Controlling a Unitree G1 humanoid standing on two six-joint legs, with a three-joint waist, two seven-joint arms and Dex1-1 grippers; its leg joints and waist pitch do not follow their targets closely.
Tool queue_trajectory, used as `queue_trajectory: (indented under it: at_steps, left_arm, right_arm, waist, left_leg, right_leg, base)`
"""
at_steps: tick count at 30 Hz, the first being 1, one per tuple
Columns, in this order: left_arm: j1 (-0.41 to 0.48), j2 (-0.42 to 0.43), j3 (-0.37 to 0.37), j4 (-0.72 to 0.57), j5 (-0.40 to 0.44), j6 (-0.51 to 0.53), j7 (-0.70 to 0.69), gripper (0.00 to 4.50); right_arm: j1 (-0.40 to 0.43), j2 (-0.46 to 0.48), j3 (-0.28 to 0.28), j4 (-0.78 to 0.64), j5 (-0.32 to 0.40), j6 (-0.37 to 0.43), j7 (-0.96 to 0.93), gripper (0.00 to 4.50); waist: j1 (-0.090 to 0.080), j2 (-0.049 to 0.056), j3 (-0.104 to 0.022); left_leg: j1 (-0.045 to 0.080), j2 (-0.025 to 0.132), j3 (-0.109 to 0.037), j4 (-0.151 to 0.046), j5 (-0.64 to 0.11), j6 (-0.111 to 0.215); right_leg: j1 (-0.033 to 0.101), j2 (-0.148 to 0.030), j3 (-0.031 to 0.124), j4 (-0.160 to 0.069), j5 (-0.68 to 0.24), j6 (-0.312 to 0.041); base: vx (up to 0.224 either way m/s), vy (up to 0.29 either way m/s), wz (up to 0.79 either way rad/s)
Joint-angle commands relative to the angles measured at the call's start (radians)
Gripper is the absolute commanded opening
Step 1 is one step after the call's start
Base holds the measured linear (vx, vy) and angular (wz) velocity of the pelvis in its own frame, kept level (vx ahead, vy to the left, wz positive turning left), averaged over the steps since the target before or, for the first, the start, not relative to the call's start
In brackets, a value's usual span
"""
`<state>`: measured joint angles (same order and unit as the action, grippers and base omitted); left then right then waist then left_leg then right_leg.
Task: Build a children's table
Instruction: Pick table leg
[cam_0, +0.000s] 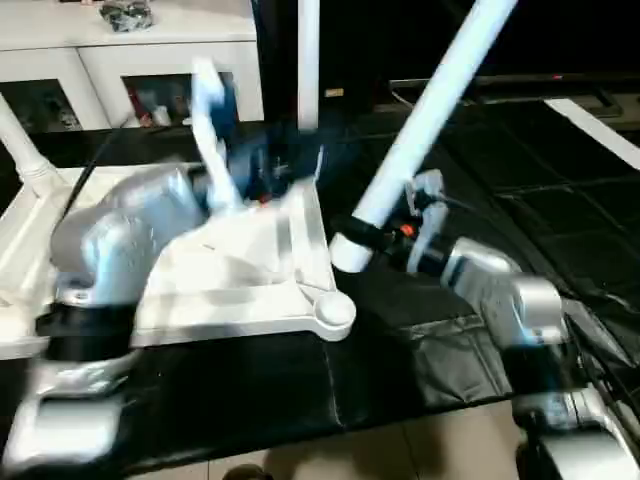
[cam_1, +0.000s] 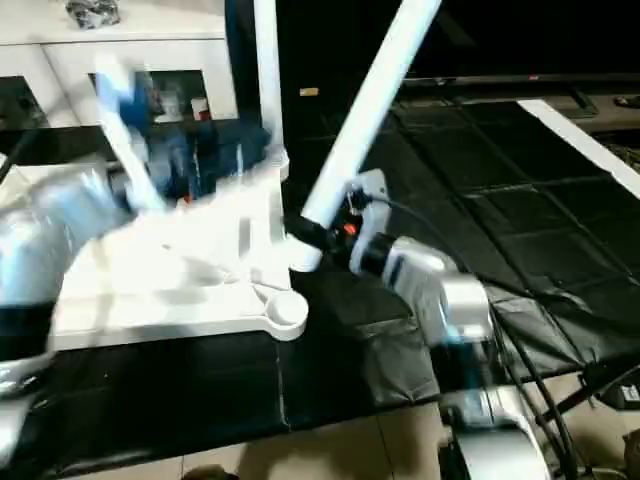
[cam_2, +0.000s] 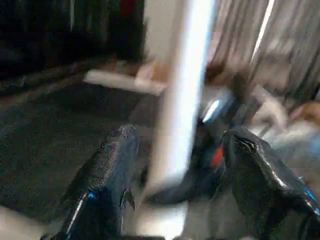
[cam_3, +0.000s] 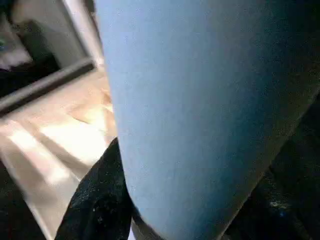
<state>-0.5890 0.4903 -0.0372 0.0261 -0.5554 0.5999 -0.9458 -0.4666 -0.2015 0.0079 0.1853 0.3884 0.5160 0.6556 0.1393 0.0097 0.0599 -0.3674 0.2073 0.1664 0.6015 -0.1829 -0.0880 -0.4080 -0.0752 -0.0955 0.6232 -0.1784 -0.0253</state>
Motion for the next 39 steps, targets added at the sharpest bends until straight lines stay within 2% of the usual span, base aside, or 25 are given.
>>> queue_trajectory:
  at_steps: [1,2,4,5,6,9,11,12,13,14,15,17,22,23,25,26,27,29,31,34,35,37,39]
  left_arm:
    - [0.013,0.029,-0.040,-0.010,0.048,-0.038,-0.040,3.01]
    - [0.031,0.048,-0.058,-0.013,0.068,-0.051,-0.055,3.01]
    - [0.083,0.109,-0.115,-0.012,0.117,-0.082,-0.103,3.01]
    - [0.098,0.125,-0.131,-0.008,0.133,-0.096,-0.118,3.01]
    - [0.115,0.125,-0.130,-0.005,0.134,-0.099,-0.115,3.01]
    - [0.152,0.094,-0.097,-0.004,0.127,-0.096,-0.067,3.01]
    - [0.179,0.075,-0.088,0.001,0.145,-0.129,-0.037,3.01]
    - [0.201,0.083,-0.101,-0.002,0.163,-0.157,-0.046,3.01]
    - [0.210,0.093,-0.112,-0.006,0.170,-0.166,-0.059,3.01]
    - [0.229,0.128,-0.151,-0.019,0.186,-0.178,-0.105,3.01]
    - [0.234,0.144,-0.171,-0.023,0.194,-0.185,-0.131,3.01]
    - [0.235,0.153,-0.187,-0.024,0.203,-0.185,-0.147,3.01]
    - [0.227,0.157,-0.212,-0.001,0.249,-0.181,-0.146,3.01]
    - [0.228,0.157,-0.213,0.001,0.251,-0.180,-0.144,2.74]
    - [0.229,0.162,-0.227,0.012,0.266,-0.191,-0.145,2.74]
    - [0.228,0.166,-0.235,0.018,0.277,-0.201,-0.148,2.61]
    - [0.226,0.168,-0.243,0.024,0.288,-0.209,-0.153,2.48]
    - [0.218,0.171,-0.258,0.043,0.314,-0.227,-0.158,2.29]
    - [0.199,0.169,-0.272,0.078,0.342,-0.249,-0.158,2.27]
    - [0.164,0.169,-0.287,0.129,0.373,-0.268,-0.174,1.82]
    - [0.156,0.170,-0.291,0.140,0.379,-0.271,-0.182,1.82]
    - [0.146,0.175,-0.300,0.159,0.394,-0.282,-0.185,1.69]
    - [0.139,0.177,-0.306,0.179,0.407,-0.294,-0.188,1.42]
  right_arm:
    - [0.021,0.001,0.006,-0.067,-0.011,-0.008,-0.023,1.93]
    - [0.039,0.002,0.008,-0.087,-0.014,-0.009,-0.031,1.93]
    - [0.082,0.020,-0.002,-0.131,-0.014,0.001,-0.075,1.93]
    - [0.096,0.027,-0.005,-0.144,-0.016,0.003,-0.093,1.93]
    - [0.114,0.029,0.000,-0.158,-0.029,0.002,-0.112,1.93]
    - [0.158,0.033,0.015,-0.190,-0.044,-0.002,-0.131,1.93]
    - [0.179,0.038,0.022,-0.213,-0.046,0.000,-0.138,1.93]
    - [0.192,0.034,0.030,-0.228,-0.051,0.001,-0.137,1.93]
    - [0.196,0.030,0.033,-0.233,-0.053,0.001,-0.136,1.93]
    - [0.206,0.019,0.039,-0.244,-0.058,0.001,-0.132,1.93]
    - [0.210,0.012,0.040,-0.247,-0.062,-0.002,-0.132,1.93]
    - [0.214,0.005,0.039,-0.248,-0.065,-0.004,-0.132,1.93]
    - [0.226,-0.007,0.040,-0.252,-0.074,-0.008,-0.135,1.93]
    - [0.228,-0.008,0.040,-0.254,-0.074,-0.007,-0.135,1.93]
    - [0.235,-0.009,0.045,-0.264,-0.072,-0.005,-0.141,1.93]
    - [0.235,-0.008,0.046,-0.264,-0.072,-0.005,-0.142,1.93]
    - [0.235,-0.008,0.047,-0.263,-0.073,-0.006,-0.142,1.93]
    - [0.234,-0.007,0.049,-0.258,-0.077,-0.009,-0.141,1.93]
    - [0.231,-0.007,0.052,-0.254,-0.081,-0.009,-0.139,1.93]
    - [0.227,-0.013,0.061,-0.254,-0.084,-0.007,-0.131,1.93]
    - [0.226,-0.016,0.064,-0.254,-0.086,-0.007,-0.128,1.93]
    - [0.226,-0.021,0.068,-0.254,-0.089,-0.009,-0.127,1.93]
    - [0.226,-0.021,0.068,-0.254,-0.090,-0.009,-0.127,1.93]
  waist:
    - [-0.007,0.018,-0.081]
    - [-0.008,0.019,-0.082]
    - [-0.010,0.024,-0.076]
    - [-0.010,0.024,-0.076]
    - [-0.014,0.031,-0.075]
    - [-0.020,0.034,-0.071]
    - [-0.021,0.033,-0.070]
    - [-0.024,0.025,-0.069]
    - [-0.025,0.027,-0.068]
    - [-0.028,0.028,-0.067]
    - [-0.032,0.023,-0.066]
    - [-0.036,0.026,-0.064]
    - [-0.040,0.030,-0.065]
    - [-0.040,0.030,-0.066]
    - [-0.042,0.026,-0.067]
    - [-0.041,0.027,-0.067]
    - [-0.043,0.023,-0.066]
    - [-0.044,0.026,-0.066]
    - [-0.044,0.024,-0.066]
    - [-0.043,0.025,-0.066]
    - [-0.045,0.028,-0.066]
    - [-0.045,0.027,-0.068]
    - [-0.045,0.029,-0.068]
  left_leg:
    - [0.010,0.017,-0.006,-0.071,-0.137,-0.040]
    - [0.010,0.017,-0.005,-0.070,-0.141,-0.038]
    - [0.014,0.018,-0.006,-0.075,-0.190,-0.040]
    - [0.014,0.018,-0.006,-0.075,-0.190,-0.040]
    - [0.015,0.016,-0.006,-0.077,-0.222,-0.049]
    - [0.017,0.016,-0.006,-0.077,-0.253,-0.055]
    - [0.017,0.016,-0.007,-0.078,-0.273,-0.049]
    - [0.013,0.015,-0.007,-0.079,-0.269,-0.044]
    - [0.011,0.014,-0.009,-0.080,-0.265,-0.040]
    - [0.014,0.014,-0.008,-0.081,-0.263,-0.037]
    - [0.009,0.013,-0.010,-0.083,-0.258,-0.033]
    - [0.017,0.013,-0.007,-0.083,-0.267,-0.031]
    - [0.017,0.014,-0.008,-0.082,-0.271,-0.033]
    - [0.015,0.014,-0.008,-0.082,-0.265,-0.033]
    - [0.014,0.014,-0.008,-0.081,-0.251,-0.029]
    - [0.015,0.013,-0.008,-0.081,-0.248,-0.028]
    - [0.013,0.013,-0.007,-0.080,-0.245,-0.026]
    - [0.015,0.013,-0.007,-0.081,-0.248,-0.025]
    - [0.014,0.012,-0.007,-0.081,-0.245,-0.024]
    - [0.016,0.012,-0.006,-0.080,-0.247,-0.025]
    - [0.015,0.013,-0.008,-0.081,-0.248,-0.028]
    - [0.015,0.013,-0.007,-0.080,-0.246,-0.029]
    - [0.014,0.014,-0.008,-0.080,-0.241,-0.028]
  right_leg:
    - [0.063,-0.059,0.054,-0.068,-0.150,-0.124]
    - [0.063,-0.059,0.054,-0.066,-0.141,-0.129]
    - [0.058,-0.061,0.054,-0.074,-0.201,-0.127]
    - [0.058,-0.061,0.054,-0.074,-0.201,-0.127]
    - [0.058,-0.061,0.054,-0.076,-0.248,-0.121]
    - [0.055,-0.061,0.055,-0.081,-0.267,-0.131]
    - [0.057,-0.062,0.054,-0.088,-0.302,-0.125]
    - [0.059,-0.062,0.054,-0.090,-0.316,-0.115]
    - [0.060,-0.063,0.054,-0.091,-0.328,-0.108]
    - [0.057,-0.063,0.055,-0.093,-0.347,-0.098]
    - [0.061,-0.063,0.055,-0.093,-0.365,-0.083]
    - [0.053,-0.062,0.056,-0.098,-0.395,-0.076]
    - [0.054,-0.061,0.056,-0.095,-0.369,-0.098]
    - [0.056,-0.061,0.056,-0.094,-0.358,-0.100]
    - [0.057,-0.061,0.056,-0.091,-0.337,-0.107]
    - [0.057,-0.061,0.057,-0.091,-0.333,-0.109]
    - [0.057,-0.060,0.057,-0.090,-0.328,-0.110]
    - [0.056,-0.061,0.057,-0.091,-0.335,-0.108]
    - [0.057,-0.062,0.057,-0.093,-0.342,-0.103]
    - [0.055,-0.063,0.057,-0.094,-0.352,-0.101]
    - [0.056,-0.062,0.057,-0.093,-0.347,-0.103]
    - [0.057,-0.063,0.057,-0.090,-0.327,-0.112]
    - [0.058,-0.064,0.058,-0.088,-0.315,-0.118]
  base:
    - [0.000,0.000,0.00]
    - [0.000,0.000,0.00]
    - [0.000,0.000,0.00]
    - [0.000,0.000,0.00]
    - [0.000,0.000,0.00]
    - [0.000,0.000,0.00]
    - [0.000,0.000,0.00]
    - [0.000,0.000,0.00]
    - [0.000,0.000,0.00]
    - [0.000,0.000,0.00]
    - [0.000,0.000,0.00]
    - [0.000,0.000,0.00]
    - [0.000,0.000,0.00]
    - [0.000,0.000,0.00]
    - [0.000,0.000,0.00]
    - [0.000,0.000,0.00]
    - [0.000,0.000,0.00]
    - [0.000,0.000,0.00]
    - [0.000,0.000,0.00]
    - [0.000,0.000,0.00]
    - [0.000,0.000,0.00]
    - [0.000,0.000,0.00]
    - [0.000,0.000,0.00]
